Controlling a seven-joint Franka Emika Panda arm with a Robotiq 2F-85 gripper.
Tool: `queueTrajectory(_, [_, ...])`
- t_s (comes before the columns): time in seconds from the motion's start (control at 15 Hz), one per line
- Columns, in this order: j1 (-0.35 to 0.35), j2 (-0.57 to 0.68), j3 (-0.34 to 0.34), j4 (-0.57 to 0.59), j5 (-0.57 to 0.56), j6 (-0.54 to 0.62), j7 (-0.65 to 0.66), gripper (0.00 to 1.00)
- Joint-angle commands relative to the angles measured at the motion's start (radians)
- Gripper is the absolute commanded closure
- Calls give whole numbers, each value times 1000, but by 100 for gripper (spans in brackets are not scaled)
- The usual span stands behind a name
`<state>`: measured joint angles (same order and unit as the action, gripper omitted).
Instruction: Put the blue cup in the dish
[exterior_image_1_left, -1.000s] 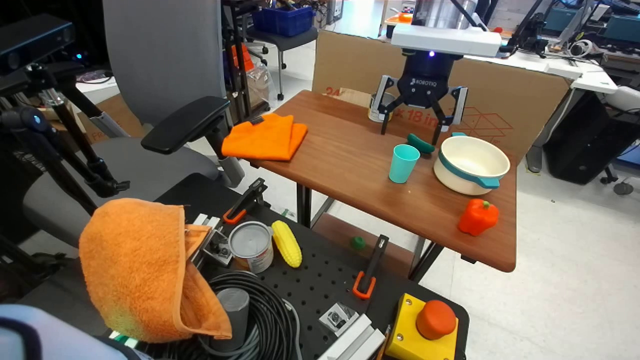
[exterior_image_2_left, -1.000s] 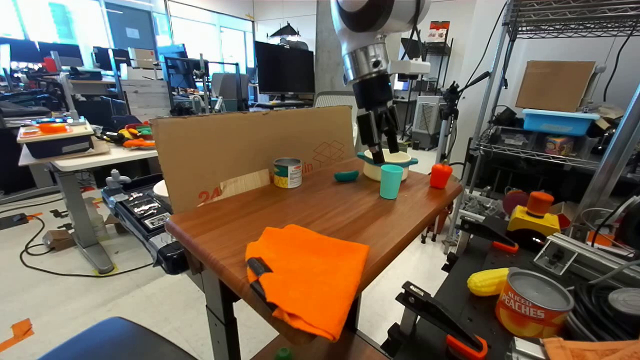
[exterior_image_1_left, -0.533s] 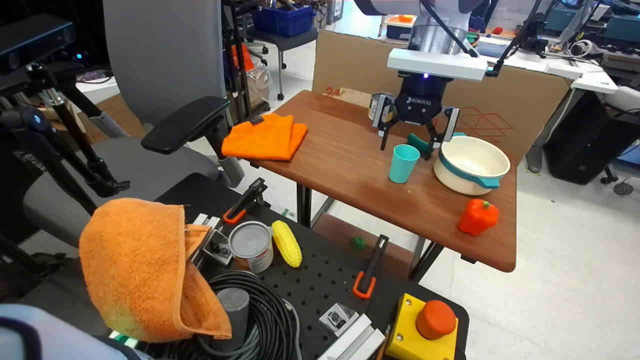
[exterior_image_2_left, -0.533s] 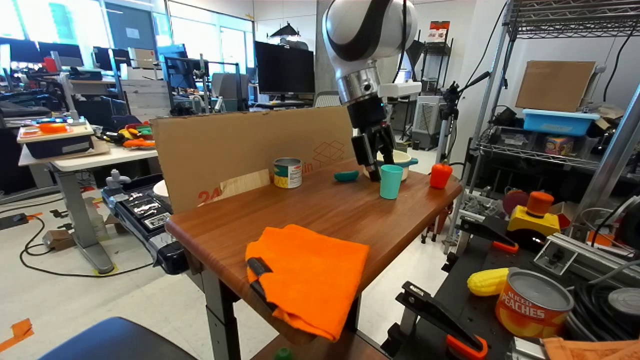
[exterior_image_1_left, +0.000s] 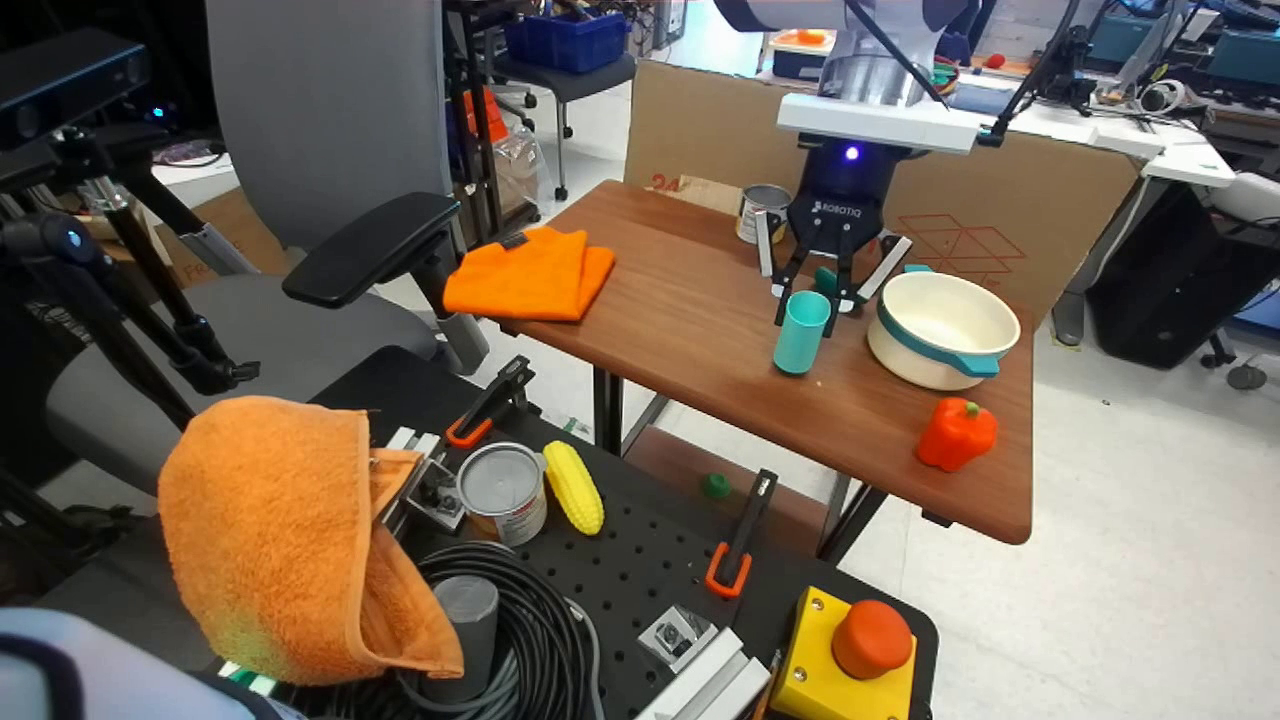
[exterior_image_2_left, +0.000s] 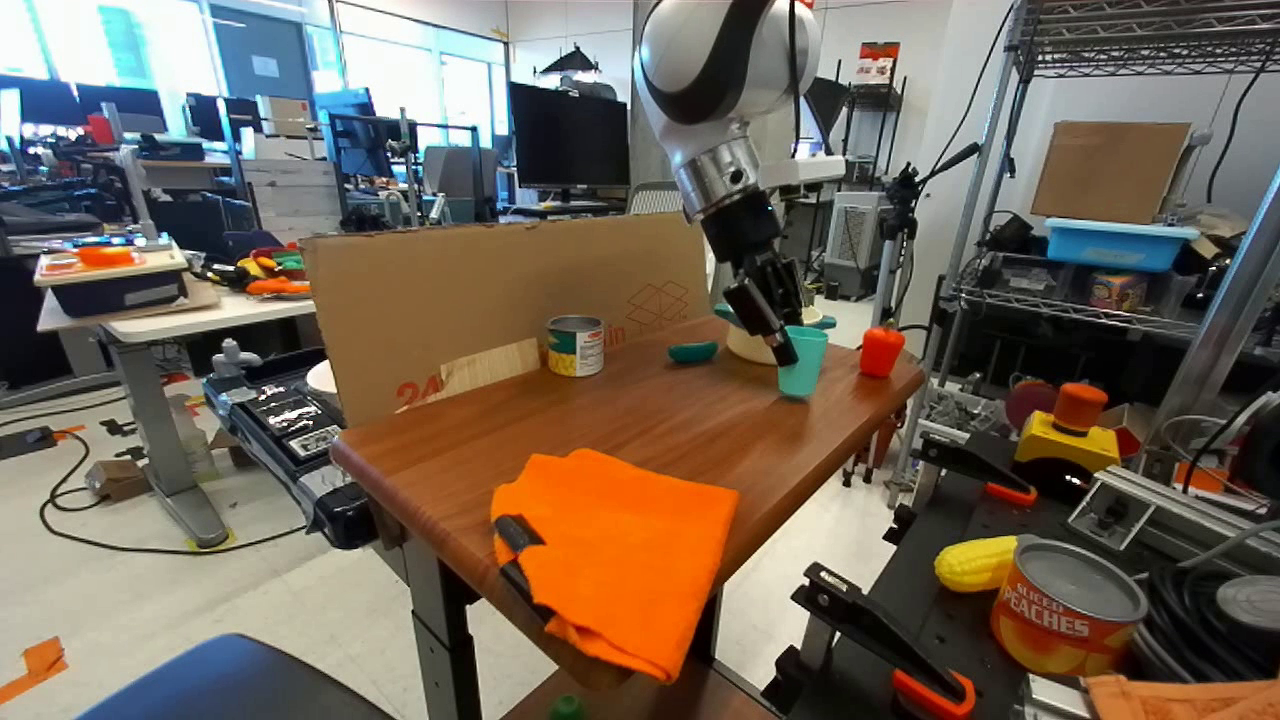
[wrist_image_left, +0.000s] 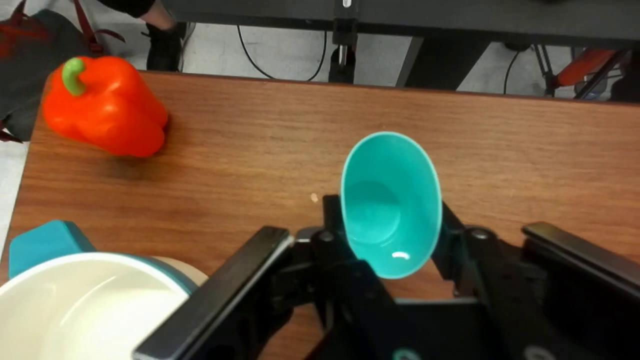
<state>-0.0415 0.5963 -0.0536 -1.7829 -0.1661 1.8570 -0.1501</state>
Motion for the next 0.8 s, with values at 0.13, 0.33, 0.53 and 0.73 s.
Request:
queueTrajectory(0.13, [-23,-42,9,71,19,-72,-13,83])
queueTrajectory(0.33, [-48,-92,9,107,53,-60,-26,83])
queueTrajectory(0.53, [-81,-114,-2,164,98,-73,-24,83])
queueTrajectory(0.73, [-113,-89,-14,246,132,-105,-13,83])
